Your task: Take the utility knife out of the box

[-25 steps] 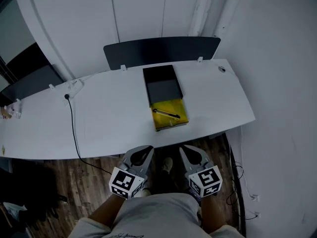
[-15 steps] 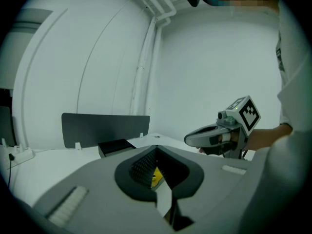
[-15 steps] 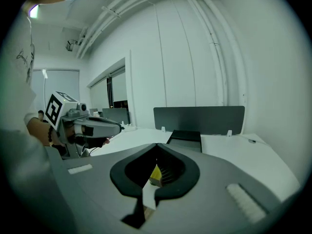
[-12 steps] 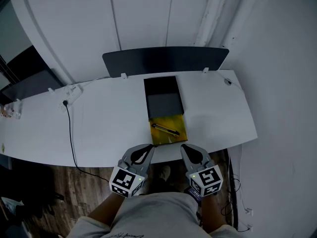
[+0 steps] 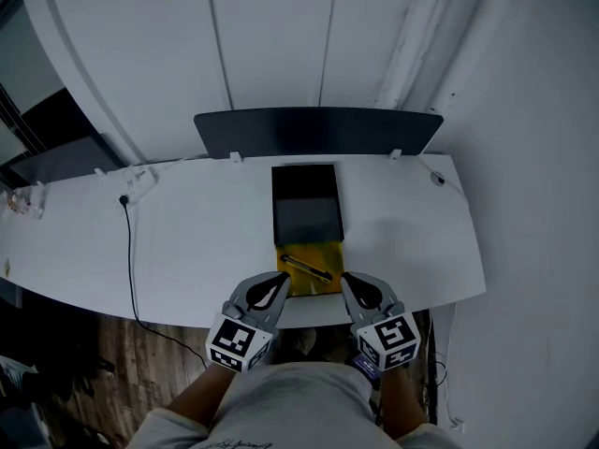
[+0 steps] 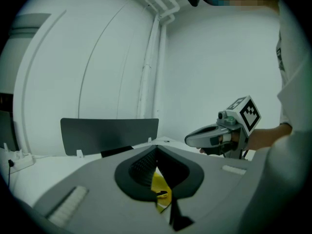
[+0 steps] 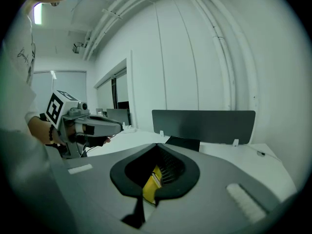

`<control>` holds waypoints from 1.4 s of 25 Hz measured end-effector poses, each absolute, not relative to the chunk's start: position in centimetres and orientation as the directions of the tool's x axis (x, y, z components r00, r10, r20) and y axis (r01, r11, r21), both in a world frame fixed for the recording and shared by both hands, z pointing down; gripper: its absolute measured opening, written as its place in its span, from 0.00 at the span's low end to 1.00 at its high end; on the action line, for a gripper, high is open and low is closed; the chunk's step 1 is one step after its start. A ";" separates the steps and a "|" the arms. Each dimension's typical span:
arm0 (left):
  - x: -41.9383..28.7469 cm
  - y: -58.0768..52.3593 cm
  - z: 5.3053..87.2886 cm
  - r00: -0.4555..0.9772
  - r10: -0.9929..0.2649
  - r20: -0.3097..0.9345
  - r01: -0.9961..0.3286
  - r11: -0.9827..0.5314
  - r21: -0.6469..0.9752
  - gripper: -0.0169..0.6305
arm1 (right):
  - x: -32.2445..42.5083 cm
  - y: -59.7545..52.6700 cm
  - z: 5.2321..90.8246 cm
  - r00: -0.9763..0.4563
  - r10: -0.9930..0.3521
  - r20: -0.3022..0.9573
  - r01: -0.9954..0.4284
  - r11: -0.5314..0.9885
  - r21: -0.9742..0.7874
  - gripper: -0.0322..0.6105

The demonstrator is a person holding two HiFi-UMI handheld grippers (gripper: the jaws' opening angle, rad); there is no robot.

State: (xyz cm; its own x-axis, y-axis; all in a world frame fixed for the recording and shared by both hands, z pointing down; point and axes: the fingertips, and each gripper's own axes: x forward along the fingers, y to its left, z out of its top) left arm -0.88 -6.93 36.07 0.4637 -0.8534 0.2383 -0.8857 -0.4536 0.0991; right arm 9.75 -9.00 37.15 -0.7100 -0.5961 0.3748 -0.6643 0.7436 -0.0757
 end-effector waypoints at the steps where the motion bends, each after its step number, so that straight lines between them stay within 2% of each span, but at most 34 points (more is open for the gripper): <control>1: -0.8 -7.3 36.0 0.456 -0.857 0.237 -0.889 -0.447 0.095 0.03 | 9.9 -9.5 37.1 -0.715 -0.591 0.374 -0.658 0.749 -0.075 0.07; 17: -0.5 -8.9 36.4 0.391 -0.881 0.268 -0.920 -0.383 0.081 0.03 | 9.5 -11.1 38.0 -0.776 -0.492 0.394 -0.559 0.826 -0.070 0.07; 35: -2.3 -9.9 37.5 0.441 -0.847 0.295 -0.897 -0.429 0.109 0.03 | 8.2 -11.5 39.3 -0.738 -0.508 0.445 -0.601 0.795 -0.089 0.07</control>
State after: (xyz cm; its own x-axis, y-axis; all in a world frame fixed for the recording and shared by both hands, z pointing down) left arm -2.29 -9.87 37.48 0.4415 -0.8472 0.2954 -0.8966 -0.4292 0.1090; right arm 8.17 -11.52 39.27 -0.7378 -0.5076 0.4449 -0.6005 0.7946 -0.0894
